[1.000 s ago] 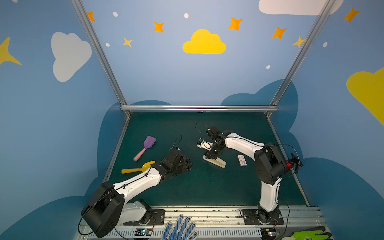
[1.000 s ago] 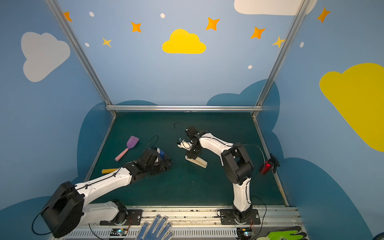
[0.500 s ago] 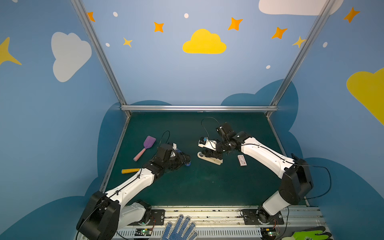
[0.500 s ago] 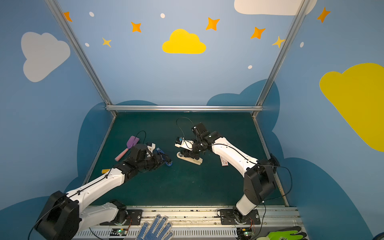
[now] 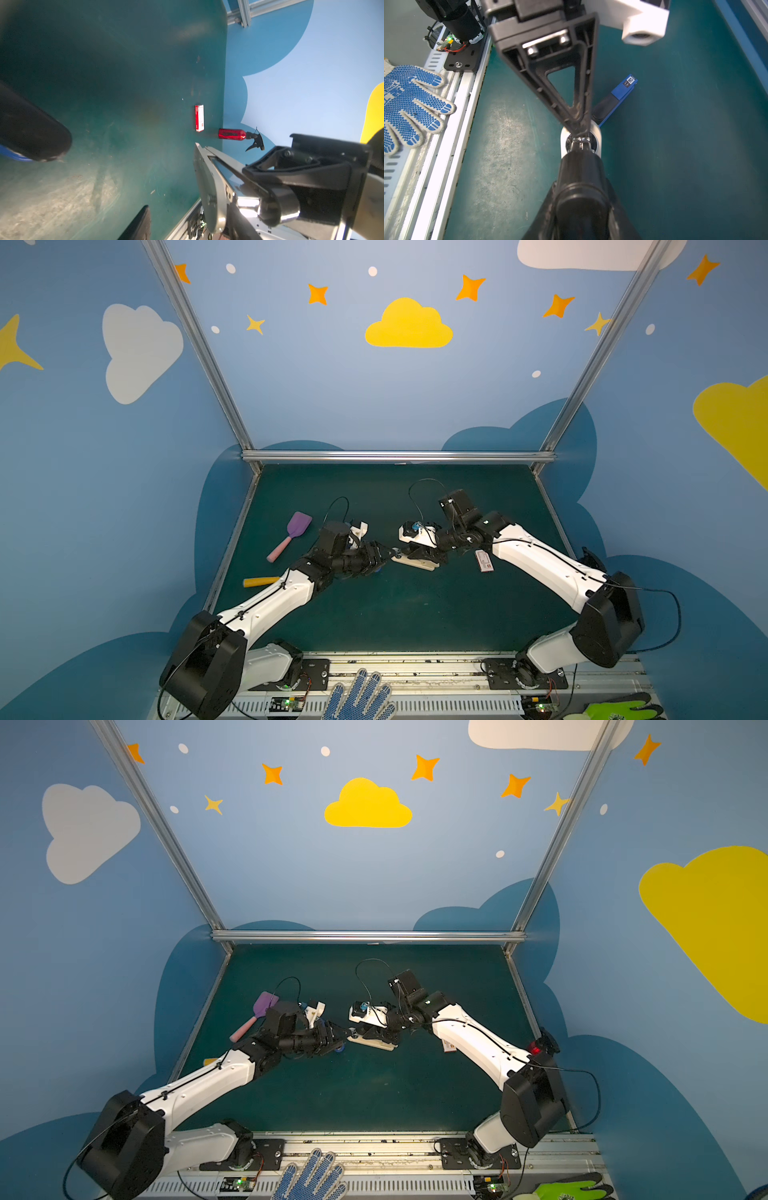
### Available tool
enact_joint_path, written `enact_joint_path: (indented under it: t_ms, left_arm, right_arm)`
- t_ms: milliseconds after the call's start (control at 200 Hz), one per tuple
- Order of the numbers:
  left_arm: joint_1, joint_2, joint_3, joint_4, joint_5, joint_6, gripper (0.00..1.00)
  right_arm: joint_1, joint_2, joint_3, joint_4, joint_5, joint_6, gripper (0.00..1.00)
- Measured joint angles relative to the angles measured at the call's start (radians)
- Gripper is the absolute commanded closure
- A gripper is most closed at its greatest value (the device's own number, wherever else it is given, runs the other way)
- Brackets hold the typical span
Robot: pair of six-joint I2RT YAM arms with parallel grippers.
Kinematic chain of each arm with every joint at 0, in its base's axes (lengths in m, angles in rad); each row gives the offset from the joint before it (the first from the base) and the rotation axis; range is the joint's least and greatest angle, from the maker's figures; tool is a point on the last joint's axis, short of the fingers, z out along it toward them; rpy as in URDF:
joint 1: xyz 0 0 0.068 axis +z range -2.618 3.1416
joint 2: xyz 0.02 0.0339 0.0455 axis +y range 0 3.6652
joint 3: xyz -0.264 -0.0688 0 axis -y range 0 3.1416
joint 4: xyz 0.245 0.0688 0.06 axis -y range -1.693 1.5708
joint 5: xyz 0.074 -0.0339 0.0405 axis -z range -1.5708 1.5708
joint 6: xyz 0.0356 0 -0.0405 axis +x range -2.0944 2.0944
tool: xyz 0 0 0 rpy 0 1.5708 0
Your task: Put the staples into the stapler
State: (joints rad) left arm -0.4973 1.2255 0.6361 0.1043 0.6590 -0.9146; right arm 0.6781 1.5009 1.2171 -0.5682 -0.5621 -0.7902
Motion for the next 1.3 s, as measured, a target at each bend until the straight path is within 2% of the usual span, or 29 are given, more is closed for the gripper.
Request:
enact_joint_path:
  t_ms: [310,436,606,831,941,1092,1297]
  left_arm:
    - [-0.019,0.023,0.004,0.012,0.007,-0.004,0.62]
    - [-0.021,0.059,0.021,0.015,0.007,-0.006,0.64]
    - [-0.031,0.101,0.06,0.035,0.017,-0.005,0.96]
    - [-0.036,0.133,0.053,0.102,0.032,-0.011,0.96]
    - [-0.028,0.121,0.018,0.142,0.026,-0.033,0.96]
    - [0.009,0.066,-0.031,0.192,0.002,-0.079,0.96]
    - [0.06,-0.034,-0.09,0.214,-0.03,-0.147,0.96]
  right_arm:
    - [0.0,-0.015,-0.025,0.035,-0.025,-0.003,1.0]
    - [0.001,-0.057,-0.081,0.07,-0.049,0.005,1.0]
    - [0.005,-0.075,-0.094,0.085,-0.061,0.008,1.0]
    - [-0.007,-0.076,-0.094,0.084,-0.027,0.024,1.0]
    - [-0.028,-0.089,-0.094,0.09,-0.034,0.085,1.0]
    - [-0.114,-0.139,-0.127,0.174,-0.148,0.179,1.0]
    - [-0.262,-0.191,-0.22,0.398,-0.334,0.37,1.0]
